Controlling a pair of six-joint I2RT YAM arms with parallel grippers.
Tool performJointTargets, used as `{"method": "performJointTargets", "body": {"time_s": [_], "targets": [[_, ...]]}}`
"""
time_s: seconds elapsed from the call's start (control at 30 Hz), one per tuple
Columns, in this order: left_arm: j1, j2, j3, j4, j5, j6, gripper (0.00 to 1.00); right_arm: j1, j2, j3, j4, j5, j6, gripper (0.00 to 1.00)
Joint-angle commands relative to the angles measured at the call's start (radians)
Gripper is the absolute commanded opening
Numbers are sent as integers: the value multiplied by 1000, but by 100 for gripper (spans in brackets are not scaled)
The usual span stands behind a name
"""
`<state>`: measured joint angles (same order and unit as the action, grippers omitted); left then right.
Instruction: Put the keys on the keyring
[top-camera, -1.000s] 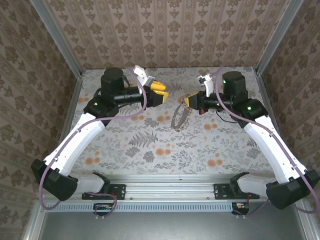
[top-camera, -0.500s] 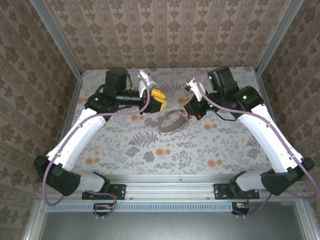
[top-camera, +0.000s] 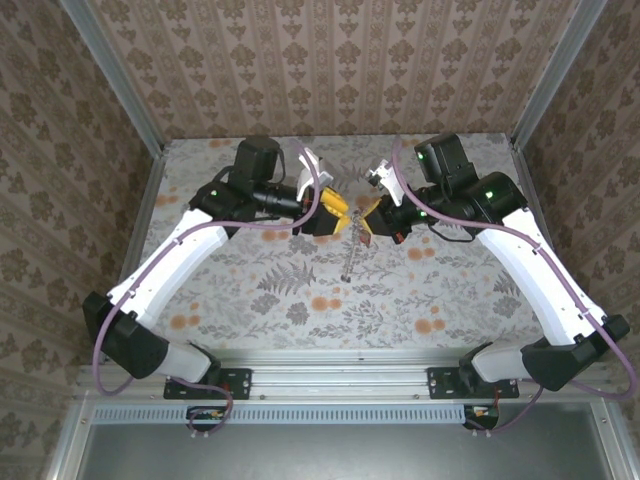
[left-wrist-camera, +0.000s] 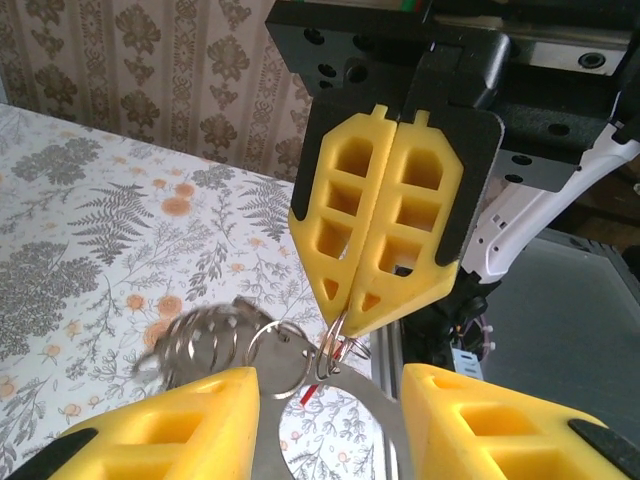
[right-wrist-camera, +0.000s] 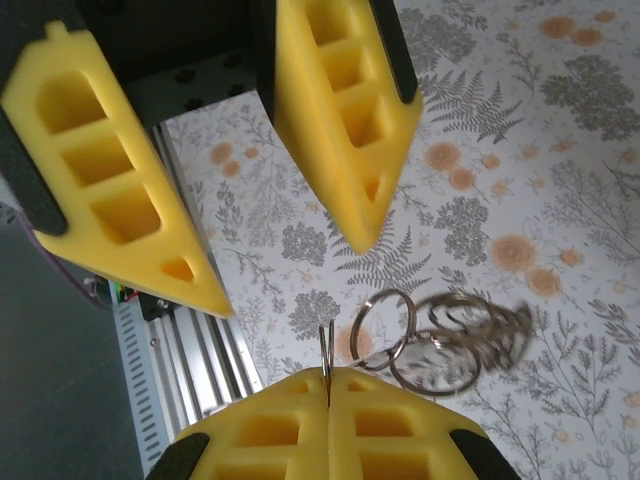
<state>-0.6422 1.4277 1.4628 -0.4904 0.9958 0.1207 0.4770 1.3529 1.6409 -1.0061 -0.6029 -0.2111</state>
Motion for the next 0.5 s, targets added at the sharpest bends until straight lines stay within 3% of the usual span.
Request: {"method": "performJointTargets", "body": {"time_s": [0.0,0.47], "targets": [[-11,4,19,10,32,10,43,6,-31,-14,45,-62,-10,0],[-39,16,27,31,81,-5,39,6,-44,-38,93,-80,13,0]]}}
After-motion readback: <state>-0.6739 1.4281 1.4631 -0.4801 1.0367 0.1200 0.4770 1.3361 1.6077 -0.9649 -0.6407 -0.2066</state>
